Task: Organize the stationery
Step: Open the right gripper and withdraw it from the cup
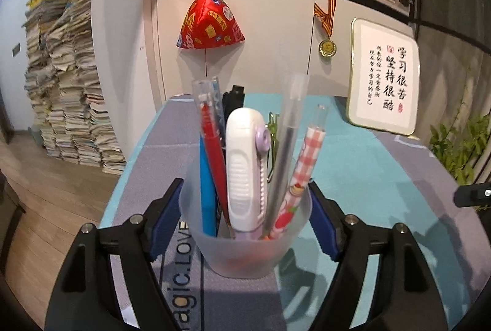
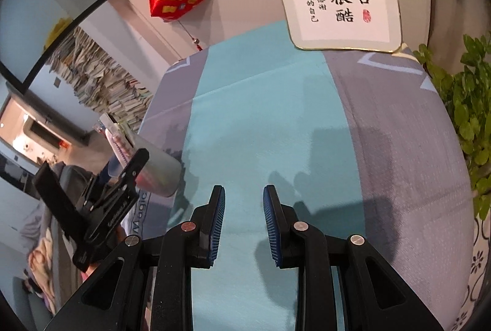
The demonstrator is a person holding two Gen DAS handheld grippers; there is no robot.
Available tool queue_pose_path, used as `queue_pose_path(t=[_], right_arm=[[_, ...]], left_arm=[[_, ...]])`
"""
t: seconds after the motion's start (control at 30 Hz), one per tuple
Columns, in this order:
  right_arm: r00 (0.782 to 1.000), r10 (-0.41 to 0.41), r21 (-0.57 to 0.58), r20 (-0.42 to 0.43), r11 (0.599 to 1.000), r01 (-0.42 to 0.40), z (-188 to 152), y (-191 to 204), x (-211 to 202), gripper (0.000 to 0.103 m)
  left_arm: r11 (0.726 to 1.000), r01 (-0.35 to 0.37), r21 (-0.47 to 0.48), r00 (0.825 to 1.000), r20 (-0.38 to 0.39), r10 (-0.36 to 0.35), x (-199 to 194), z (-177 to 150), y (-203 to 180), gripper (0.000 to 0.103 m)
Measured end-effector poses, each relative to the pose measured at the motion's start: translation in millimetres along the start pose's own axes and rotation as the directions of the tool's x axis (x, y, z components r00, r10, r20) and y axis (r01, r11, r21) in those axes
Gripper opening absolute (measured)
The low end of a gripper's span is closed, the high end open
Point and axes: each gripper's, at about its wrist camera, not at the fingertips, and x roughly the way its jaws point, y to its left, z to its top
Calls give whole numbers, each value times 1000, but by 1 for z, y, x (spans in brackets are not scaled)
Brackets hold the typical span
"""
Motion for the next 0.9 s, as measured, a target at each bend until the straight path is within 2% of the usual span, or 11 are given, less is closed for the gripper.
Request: queue_pose_path(t=[0.03, 0.07, 0.33, 0.4, 0.5, 0.57, 0.7, 0.9], right_arm=[[1000, 4, 5, -3, 1000, -4, 0, -3, 0, 27], [1000, 8, 11, -5, 1000, -8, 0, -6, 0, 27], [1000, 10, 58, -10, 998, -10, -2, -33, 1, 27], [1000, 8, 65, -13, 998, -8, -2, -38, 3, 27], [1000, -3, 69, -11, 998, 3, -1, -46, 5, 27], [999, -36, 62, 0, 997, 36, 0, -49, 6, 27], [984, -167, 0, 62, 986, 167, 2, -51, 4, 27], [962, -243, -17, 127, 969, 247, 7, -59, 0, 27]], left_arm=[[1000, -9, 8, 1000, -6, 9, 3, 0, -2, 74], [1000, -13, 12, 1000, -10, 13, 4, 0, -2, 68], [999, -19, -39, 1000, -11, 18, 7, 5, -2, 67], [999, -2, -44, 1000, -19, 1, 9, 9, -10, 67], [1000, 5, -1, 1000, -18, -5, 12, 17, -34, 67], [1000, 15, 27, 1000, -18, -15, 15, 21, -49, 67], [996, 59, 61, 997, -45, -56, 27, 29, -79, 67], [992, 101, 79, 993, -62, -96, 38, 35, -105, 68]])
